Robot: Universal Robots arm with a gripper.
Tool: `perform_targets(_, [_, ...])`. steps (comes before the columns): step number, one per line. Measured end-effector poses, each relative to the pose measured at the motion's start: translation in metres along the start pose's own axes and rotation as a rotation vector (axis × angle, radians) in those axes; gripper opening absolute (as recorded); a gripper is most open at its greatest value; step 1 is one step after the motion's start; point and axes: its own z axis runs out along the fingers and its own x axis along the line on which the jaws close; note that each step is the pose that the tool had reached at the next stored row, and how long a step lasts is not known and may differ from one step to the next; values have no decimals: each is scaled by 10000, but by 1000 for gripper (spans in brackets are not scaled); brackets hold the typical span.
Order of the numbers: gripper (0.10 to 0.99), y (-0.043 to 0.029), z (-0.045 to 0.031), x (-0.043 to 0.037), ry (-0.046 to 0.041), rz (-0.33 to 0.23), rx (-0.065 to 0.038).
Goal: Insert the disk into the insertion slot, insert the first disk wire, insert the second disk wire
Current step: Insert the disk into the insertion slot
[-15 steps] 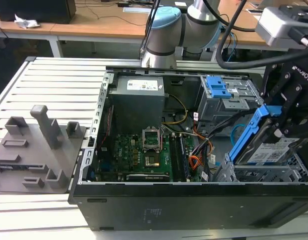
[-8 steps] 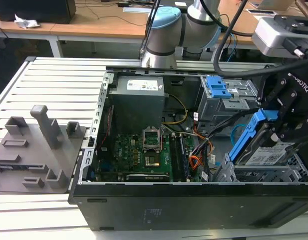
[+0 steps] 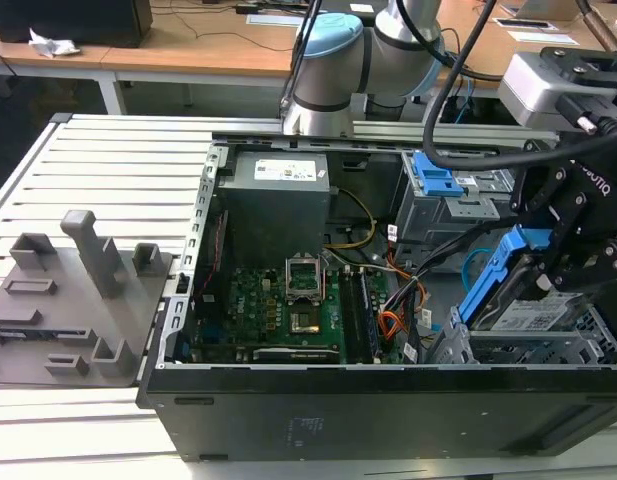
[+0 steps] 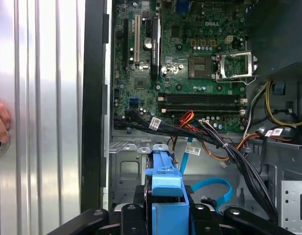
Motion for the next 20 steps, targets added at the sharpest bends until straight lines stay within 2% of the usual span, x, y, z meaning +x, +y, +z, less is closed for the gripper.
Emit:
perform_targets(5, [376, 0, 5, 0, 1, 0, 0])
perform_targets(6, [439, 0, 6, 0, 0, 0, 0])
perform_targets(11, [427, 0, 7, 0, 1, 0, 0])
perform_targets(16, [118, 0, 9, 0, 0, 0, 0])
perform_targets(20, [106, 0, 10, 0, 1, 0, 0])
